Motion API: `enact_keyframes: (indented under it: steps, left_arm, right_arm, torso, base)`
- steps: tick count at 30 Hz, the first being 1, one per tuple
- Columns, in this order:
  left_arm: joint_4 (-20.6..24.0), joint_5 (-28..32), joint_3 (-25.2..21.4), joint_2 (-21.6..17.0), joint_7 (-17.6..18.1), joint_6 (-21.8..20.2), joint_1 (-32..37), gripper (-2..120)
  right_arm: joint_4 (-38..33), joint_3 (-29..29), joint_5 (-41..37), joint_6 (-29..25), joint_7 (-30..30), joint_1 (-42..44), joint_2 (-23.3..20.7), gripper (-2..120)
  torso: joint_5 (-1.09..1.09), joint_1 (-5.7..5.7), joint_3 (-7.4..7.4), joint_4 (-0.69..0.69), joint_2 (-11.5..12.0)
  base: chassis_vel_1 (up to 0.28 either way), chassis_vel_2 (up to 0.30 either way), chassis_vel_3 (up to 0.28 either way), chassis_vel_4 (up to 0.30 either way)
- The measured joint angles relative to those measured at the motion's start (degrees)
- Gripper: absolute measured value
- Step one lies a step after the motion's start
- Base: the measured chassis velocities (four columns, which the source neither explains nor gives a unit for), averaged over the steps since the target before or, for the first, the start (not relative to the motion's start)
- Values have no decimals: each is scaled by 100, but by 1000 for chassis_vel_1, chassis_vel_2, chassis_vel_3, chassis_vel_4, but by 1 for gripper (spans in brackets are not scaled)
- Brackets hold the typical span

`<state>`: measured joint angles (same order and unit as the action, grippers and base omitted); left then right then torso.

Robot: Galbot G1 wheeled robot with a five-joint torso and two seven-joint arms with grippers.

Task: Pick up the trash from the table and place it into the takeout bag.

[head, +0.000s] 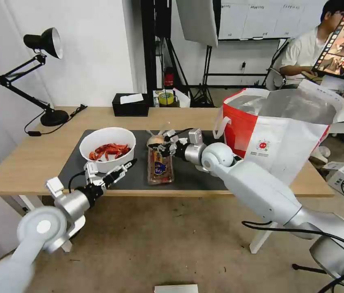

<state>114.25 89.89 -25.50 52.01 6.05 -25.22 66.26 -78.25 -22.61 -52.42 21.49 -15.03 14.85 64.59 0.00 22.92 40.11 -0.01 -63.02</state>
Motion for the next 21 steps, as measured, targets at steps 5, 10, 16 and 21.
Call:
enact_keyframes:
  steps: [5, 10, 16, 21]
  left_arm:
    - [-342, -39, 453, 32, 63, -23, -431, 100]
    - [-566, -179, 736, 53, 118, -49, -700, 100]
    - [-831, -238, 978, 42, 231, -192, -935, 100]
    - [-952, -145, 1135, 62, 358, -316, -1122, 100]
  right_arm:
    - [2, 77, -12, -3, 8, 30, -30, 0]
    - [-5, 134, -12, -8, 9, 81, -56, 0]
    - [-80, 214, -12, -18, 18, 198, -144, 0]
    - [-130, 236, -17, -23, 20, 229, -207, 0]
  torso:
    - [0, 0, 0, 0, 0]
    - [0, 0, 0, 0, 0]
    - [0, 0, 0, 0, 0]
    - [0, -1, 0, 1, 0]
  base:
    - [0, 0, 0, 0]
    - [0, 0, 0, 0]
    - [0, 0, 0, 0]
    - [0, 0, 0, 0]
